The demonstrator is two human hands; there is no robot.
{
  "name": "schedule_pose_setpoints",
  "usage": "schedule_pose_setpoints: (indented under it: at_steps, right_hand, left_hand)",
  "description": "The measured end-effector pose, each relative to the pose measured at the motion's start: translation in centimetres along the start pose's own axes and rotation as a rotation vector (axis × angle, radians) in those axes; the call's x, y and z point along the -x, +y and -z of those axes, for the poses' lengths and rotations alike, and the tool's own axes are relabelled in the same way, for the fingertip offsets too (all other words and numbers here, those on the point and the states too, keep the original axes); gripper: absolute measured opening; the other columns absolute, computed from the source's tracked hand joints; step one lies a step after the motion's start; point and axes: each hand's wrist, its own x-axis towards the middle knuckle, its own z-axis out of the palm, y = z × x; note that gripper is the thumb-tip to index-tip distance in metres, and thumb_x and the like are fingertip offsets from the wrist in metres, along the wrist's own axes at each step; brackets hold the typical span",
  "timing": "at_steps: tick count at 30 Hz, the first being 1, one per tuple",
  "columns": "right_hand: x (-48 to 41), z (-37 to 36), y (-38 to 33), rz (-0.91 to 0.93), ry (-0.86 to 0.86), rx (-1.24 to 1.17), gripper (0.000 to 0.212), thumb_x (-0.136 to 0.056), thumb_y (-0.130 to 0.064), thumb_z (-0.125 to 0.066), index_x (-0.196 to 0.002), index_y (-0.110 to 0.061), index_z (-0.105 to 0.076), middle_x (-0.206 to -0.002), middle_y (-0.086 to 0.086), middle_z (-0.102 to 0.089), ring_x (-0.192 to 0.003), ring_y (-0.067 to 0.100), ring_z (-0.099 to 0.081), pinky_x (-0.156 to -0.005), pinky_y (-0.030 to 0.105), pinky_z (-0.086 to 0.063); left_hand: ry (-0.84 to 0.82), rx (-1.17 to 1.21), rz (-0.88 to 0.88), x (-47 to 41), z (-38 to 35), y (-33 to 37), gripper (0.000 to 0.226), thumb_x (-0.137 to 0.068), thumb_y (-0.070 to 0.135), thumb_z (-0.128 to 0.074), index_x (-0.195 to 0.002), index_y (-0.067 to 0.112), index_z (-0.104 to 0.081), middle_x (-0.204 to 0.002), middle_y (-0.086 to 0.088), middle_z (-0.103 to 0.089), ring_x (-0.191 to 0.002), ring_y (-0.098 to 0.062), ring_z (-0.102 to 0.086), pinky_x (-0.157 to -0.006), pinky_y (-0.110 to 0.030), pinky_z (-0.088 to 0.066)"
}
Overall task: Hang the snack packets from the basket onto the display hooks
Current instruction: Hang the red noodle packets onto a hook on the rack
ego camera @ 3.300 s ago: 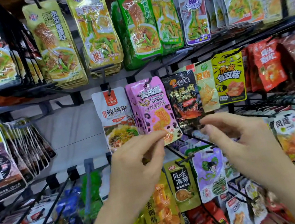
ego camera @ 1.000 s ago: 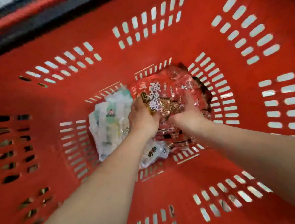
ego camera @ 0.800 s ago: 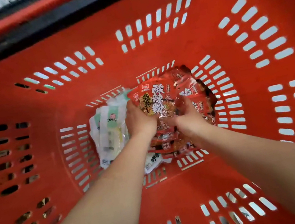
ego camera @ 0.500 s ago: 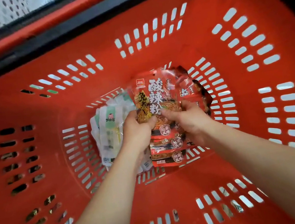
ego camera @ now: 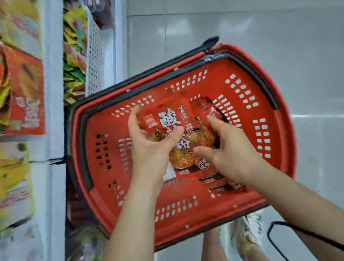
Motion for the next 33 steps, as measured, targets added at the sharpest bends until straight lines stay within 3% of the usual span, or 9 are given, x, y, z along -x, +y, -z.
schedule_pose_setpoints:
  at_steps: [2, 5, 10, 14, 16, 19, 25, 30, 33]
  right_hand:
    - [2.1, 1.2, -3.5, 0.046, 0.015, -0.009, 0.049, -0.083, -0.017, -0.075, -0.126, -0.029, -0.055, -0.102, -0.033, -0.059, -0.097, -0.009, -0.059, -0.093, 0.011, -0.043]
    - [4.6, 2.6, -7.8, -0.021, -0.072, -0.246, 0.025, -0.092, -0.017, -0.065, -0.116, -0.021, -0.063, -0.103, -0.007, -0.073, -0.098, 0.012, -0.069, -0.092, 0.039, -0.054]
    - [7.0, 3.3, -11.7, -0.109, -0.015, -0.445, 0.014, -0.092, -0.007, -0.063, -0.093, -0.018, -0.071, -0.089, 0.006, -0.075, -0.084, 0.030, -0.071, -0.082, 0.048, -0.056]
    - [8.2, 2.8, -13.8, -0.169, 0.052, -0.546, 0.007, -0.091, -0.011, -0.064, -0.088, -0.013, -0.069, -0.085, 0.007, -0.075, -0.075, 0.022, -0.071, -0.065, 0.033, -0.055]
    - [8.7, 2.7, -14.8, -0.158, 0.113, -0.568, 0.011, -0.092, -0.011, -0.064, -0.082, -0.015, -0.067, -0.081, 0.003, -0.074, -0.073, 0.019, -0.069, -0.066, 0.032, -0.054]
    - [9.2, 3.2, -16.0, -0.122, 0.296, -0.500, 0.006, -0.091, -0.010, -0.065, -0.085, -0.010, -0.066, -0.082, 0.004, -0.072, -0.077, 0.019, -0.066, -0.077, 0.043, -0.056]
    - [10.5, 5.9, -19.1, -0.049, 0.449, -0.382, 0.010, -0.092, -0.012, -0.063, -0.088, -0.019, -0.069, -0.090, 0.003, -0.075, -0.087, 0.024, -0.072, -0.086, 0.049, -0.056]
    - [11.8, 8.5, -21.6, -0.075, 0.260, -0.571, 0.007, -0.088, -0.010, -0.065, -0.094, -0.011, -0.069, -0.087, 0.009, -0.074, -0.081, 0.027, -0.071, -0.081, 0.047, -0.057]
    - [12.5, 9.9, -22.6, -0.085, 0.078, -0.629, 0.025, -0.078, -0.016, -0.072, -0.099, -0.003, -0.067, -0.092, 0.018, -0.073, -0.081, 0.031, -0.071, -0.076, 0.046, -0.055]
  left_hand:
    - [0.097, -0.013, -0.085, 2.4, -0.3, 3.3, 0.072, -0.066, 0.006, -0.085, -0.114, 0.043, -0.046, -0.116, -0.009, -0.066, -0.103, -0.025, -0.067, -0.086, -0.055, -0.054]
    - [0.267, 0.046, -0.180, 5.5, -0.4, 7.5, 0.062, -0.071, -0.007, -0.078, -0.105, 0.033, -0.045, -0.107, -0.007, -0.068, -0.091, -0.016, -0.070, -0.087, -0.048, -0.056]
    - [0.423, 0.134, -0.288, 8.2, 0.6, 11.5, 0.061, -0.072, -0.005, -0.079, -0.105, 0.034, -0.045, -0.111, -0.010, -0.065, -0.092, -0.017, -0.068, -0.085, -0.044, -0.057]
    - [0.476, 0.168, -0.365, 10.5, 1.1, 14.2, 0.065, -0.072, -0.007, -0.077, -0.111, 0.032, -0.043, -0.106, -0.005, -0.064, -0.086, -0.006, -0.068, -0.074, -0.023, -0.056]
    - [0.506, 0.191, -0.394, 11.4, 1.8, 15.9, 0.068, -0.071, -0.009, -0.077, -0.121, 0.022, -0.043, -0.106, -0.003, -0.062, -0.084, 0.000, -0.066, -0.070, -0.016, -0.052]
    - [0.493, 0.200, -0.382, 12.2, 3.3, 18.2, 0.069, -0.069, -0.008, -0.079, -0.124, 0.017, -0.045, -0.108, -0.002, -0.064, -0.084, -0.002, -0.067, -0.069, -0.016, -0.053]
    - [0.362, 0.078, -0.317, 14.1, 4.5, 20.8, 0.033, -0.067, -0.004, -0.082, -0.084, 0.020, -0.065, -0.081, 0.009, -0.072, -0.072, -0.006, -0.070, -0.063, -0.024, -0.054]
    - [0.264, 0.116, -0.292, 16.0, 4.6, 22.5, 0.031, -0.068, -0.007, -0.079, -0.085, 0.016, -0.066, -0.078, 0.008, -0.073, -0.074, -0.011, -0.071, -0.065, -0.025, -0.056]
    - [0.199, 0.191, -0.248, 17.2, 4.2, 23.4, 0.032, -0.070, -0.010, -0.074, -0.093, 0.010, -0.066, -0.087, -0.001, -0.074, -0.084, -0.021, -0.072, -0.075, -0.036, -0.057]
